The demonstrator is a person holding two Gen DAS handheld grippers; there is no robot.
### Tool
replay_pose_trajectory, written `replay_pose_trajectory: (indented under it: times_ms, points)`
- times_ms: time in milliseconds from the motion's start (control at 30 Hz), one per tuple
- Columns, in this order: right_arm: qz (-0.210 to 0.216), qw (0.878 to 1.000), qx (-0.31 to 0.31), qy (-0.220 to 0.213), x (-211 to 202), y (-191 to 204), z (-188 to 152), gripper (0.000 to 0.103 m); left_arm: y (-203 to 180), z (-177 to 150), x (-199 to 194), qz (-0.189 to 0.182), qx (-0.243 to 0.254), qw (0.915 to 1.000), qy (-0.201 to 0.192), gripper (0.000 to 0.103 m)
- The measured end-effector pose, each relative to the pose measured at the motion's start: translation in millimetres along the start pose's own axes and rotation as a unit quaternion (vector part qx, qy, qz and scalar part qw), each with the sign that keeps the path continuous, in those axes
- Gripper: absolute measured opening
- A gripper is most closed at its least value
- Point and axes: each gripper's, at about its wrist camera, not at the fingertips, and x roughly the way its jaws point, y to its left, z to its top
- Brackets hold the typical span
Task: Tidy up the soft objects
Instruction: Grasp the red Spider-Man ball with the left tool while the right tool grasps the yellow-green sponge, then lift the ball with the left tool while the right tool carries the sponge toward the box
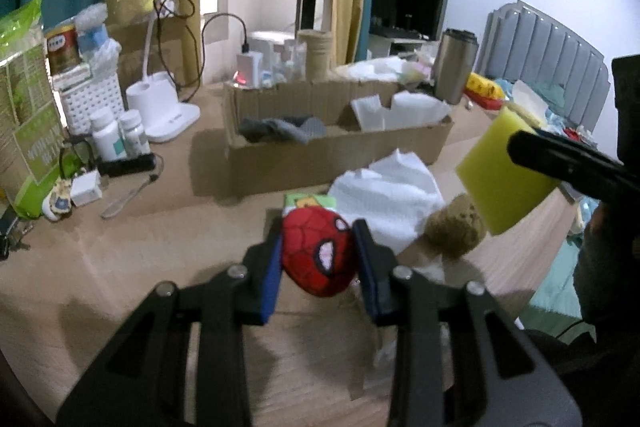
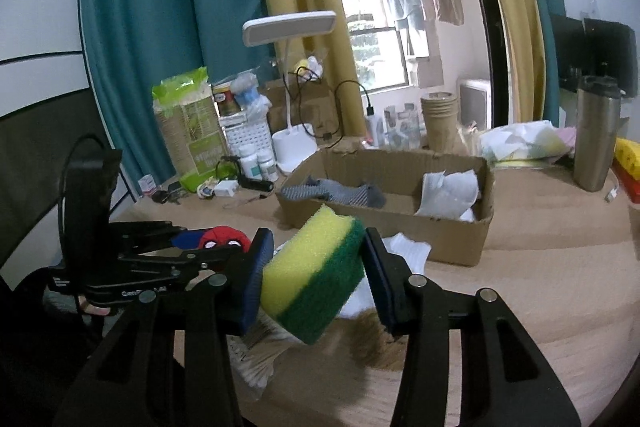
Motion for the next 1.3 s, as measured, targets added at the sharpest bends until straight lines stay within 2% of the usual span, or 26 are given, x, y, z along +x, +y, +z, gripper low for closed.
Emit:
replay_pose_trajectory:
  times_ms: [433,1300]
  points:
    - [-0.012,1.000,-0.008,-0.012,-4.4,-8.4,11.6,0.048,-2.6,24.4,-15.0,-0.003,0.010,0.9989,-0.045,0.034]
    - [-0.014,0.999,-0.027,-0.022,4.3,-11.2,30.8,0.049,1.7,56.0,-24.2,-0.011,0.014,0.9959,-0.089,0.034]
